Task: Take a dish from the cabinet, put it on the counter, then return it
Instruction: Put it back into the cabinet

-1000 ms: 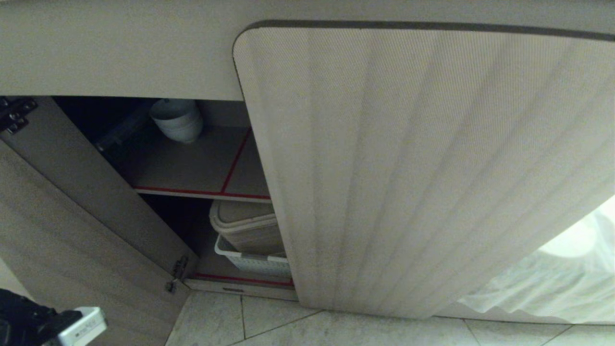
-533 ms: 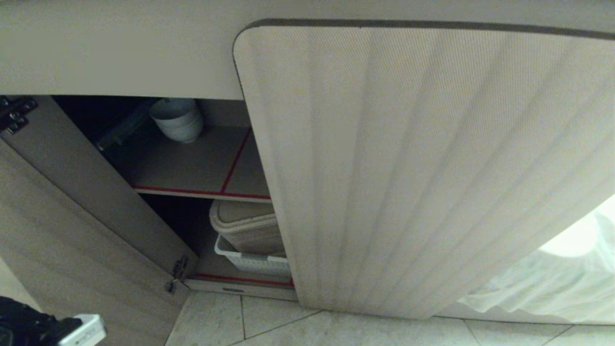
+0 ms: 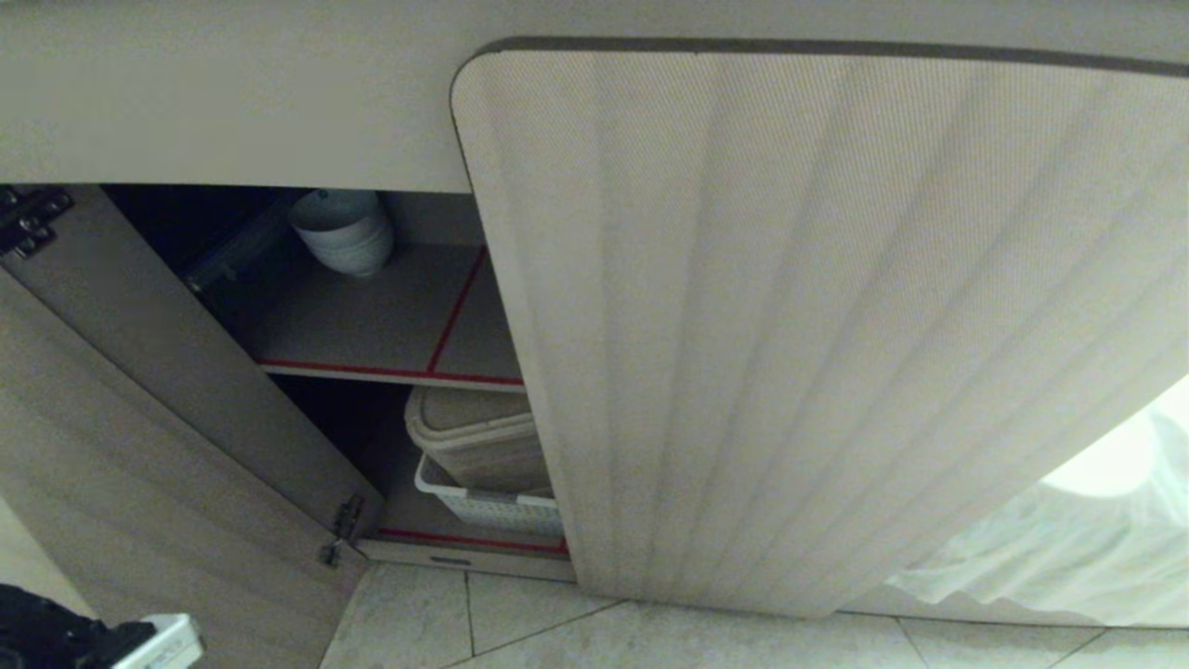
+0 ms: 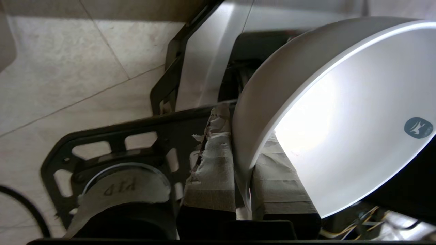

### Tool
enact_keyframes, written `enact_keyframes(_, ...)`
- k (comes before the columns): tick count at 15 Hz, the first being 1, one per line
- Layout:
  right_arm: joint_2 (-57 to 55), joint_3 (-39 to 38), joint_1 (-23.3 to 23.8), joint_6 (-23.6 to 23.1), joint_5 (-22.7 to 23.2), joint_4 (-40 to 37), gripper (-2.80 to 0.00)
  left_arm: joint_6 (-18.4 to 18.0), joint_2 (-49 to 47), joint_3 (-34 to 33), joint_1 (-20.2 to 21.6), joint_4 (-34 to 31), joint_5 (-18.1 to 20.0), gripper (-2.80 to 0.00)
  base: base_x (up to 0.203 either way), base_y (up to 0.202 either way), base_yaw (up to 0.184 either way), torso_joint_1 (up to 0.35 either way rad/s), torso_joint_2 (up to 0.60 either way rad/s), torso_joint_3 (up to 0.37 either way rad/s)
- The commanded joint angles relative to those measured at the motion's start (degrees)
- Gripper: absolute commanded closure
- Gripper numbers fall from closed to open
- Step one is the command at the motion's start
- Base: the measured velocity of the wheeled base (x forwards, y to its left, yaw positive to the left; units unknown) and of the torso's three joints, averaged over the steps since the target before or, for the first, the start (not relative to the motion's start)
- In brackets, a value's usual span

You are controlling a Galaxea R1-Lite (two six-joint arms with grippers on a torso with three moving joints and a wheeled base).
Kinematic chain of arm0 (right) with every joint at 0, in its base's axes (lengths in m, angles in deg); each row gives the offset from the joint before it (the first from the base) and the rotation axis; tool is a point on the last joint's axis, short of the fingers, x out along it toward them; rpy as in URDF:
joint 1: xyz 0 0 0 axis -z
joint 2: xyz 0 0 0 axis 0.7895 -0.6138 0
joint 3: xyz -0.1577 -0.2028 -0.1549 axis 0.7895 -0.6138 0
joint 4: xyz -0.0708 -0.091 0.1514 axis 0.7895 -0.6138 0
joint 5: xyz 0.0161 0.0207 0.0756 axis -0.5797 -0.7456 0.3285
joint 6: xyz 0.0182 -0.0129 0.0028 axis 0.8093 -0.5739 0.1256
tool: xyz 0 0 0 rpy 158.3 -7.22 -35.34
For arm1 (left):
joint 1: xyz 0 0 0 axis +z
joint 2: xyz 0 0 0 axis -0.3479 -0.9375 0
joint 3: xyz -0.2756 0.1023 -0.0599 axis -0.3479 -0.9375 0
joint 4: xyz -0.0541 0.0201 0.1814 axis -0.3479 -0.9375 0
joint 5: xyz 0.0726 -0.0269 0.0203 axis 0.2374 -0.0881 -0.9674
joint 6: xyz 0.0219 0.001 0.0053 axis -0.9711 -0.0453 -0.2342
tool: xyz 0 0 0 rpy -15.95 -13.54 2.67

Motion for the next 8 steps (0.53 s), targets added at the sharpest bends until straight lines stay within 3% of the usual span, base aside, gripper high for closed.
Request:
enact_keyframes(1,0.0,0.0,0.0,0.0,0.0,0.0,0.0,3.0,-1.5,0.0,0.0,2.6,0.0,0.0,0.0,0.0,0.0,0.0,0.0,0.0)
enact_keyframes(5,0.0,0.0,0.0,0.0,0.0,0.0,0.0,11.6,-2.6,-0.7,0.5,6.9,-0.5,0.0,0.0,0.0,0.0,0.0,0.0,0.0)
enact_keyframes(8,0.0,0.0,0.0,0.0,0.0,0.0,0.0,13.8,-5.7,-1.2,2.7,10.3,-0.9,0.0,0.0,0.0,0.0,0.0,0.0,0.0)
